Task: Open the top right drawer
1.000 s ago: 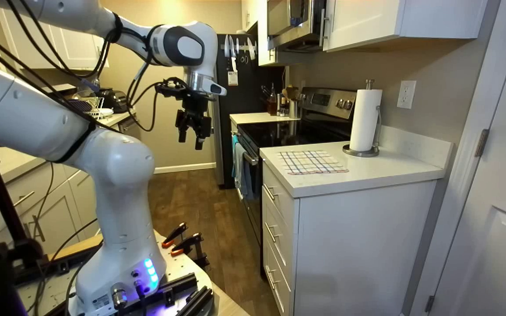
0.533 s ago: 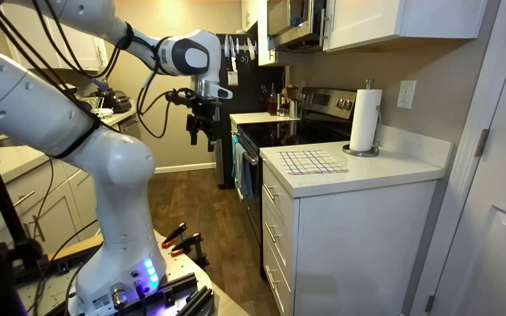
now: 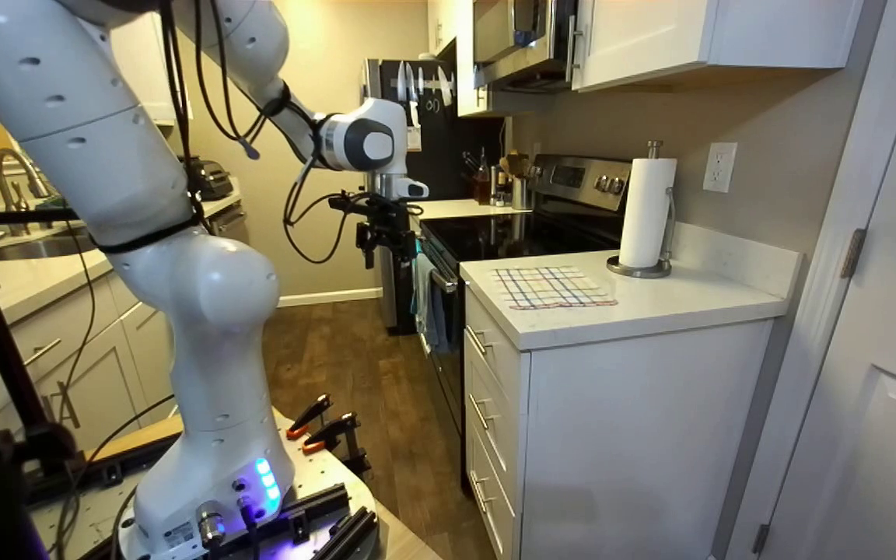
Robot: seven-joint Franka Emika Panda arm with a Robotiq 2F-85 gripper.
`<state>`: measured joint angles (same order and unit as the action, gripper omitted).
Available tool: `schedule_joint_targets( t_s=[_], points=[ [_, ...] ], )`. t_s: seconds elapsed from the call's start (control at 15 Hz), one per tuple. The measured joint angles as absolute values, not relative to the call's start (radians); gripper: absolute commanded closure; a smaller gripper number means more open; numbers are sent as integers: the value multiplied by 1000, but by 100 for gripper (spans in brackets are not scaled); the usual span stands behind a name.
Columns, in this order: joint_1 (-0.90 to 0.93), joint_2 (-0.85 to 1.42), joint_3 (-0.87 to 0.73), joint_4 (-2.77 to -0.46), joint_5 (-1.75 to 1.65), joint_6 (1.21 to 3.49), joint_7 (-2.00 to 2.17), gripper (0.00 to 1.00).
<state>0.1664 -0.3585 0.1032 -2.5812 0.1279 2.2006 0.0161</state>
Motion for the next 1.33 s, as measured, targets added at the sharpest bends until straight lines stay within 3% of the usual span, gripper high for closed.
schedule_joint_targets(
  t_s=[0.8, 1.33],
  points=[
    [169, 118, 119, -2145, 106, 2254, -47, 0],
    [157, 329, 114, -2045, 96, 2312, -48, 0]
  ],
)
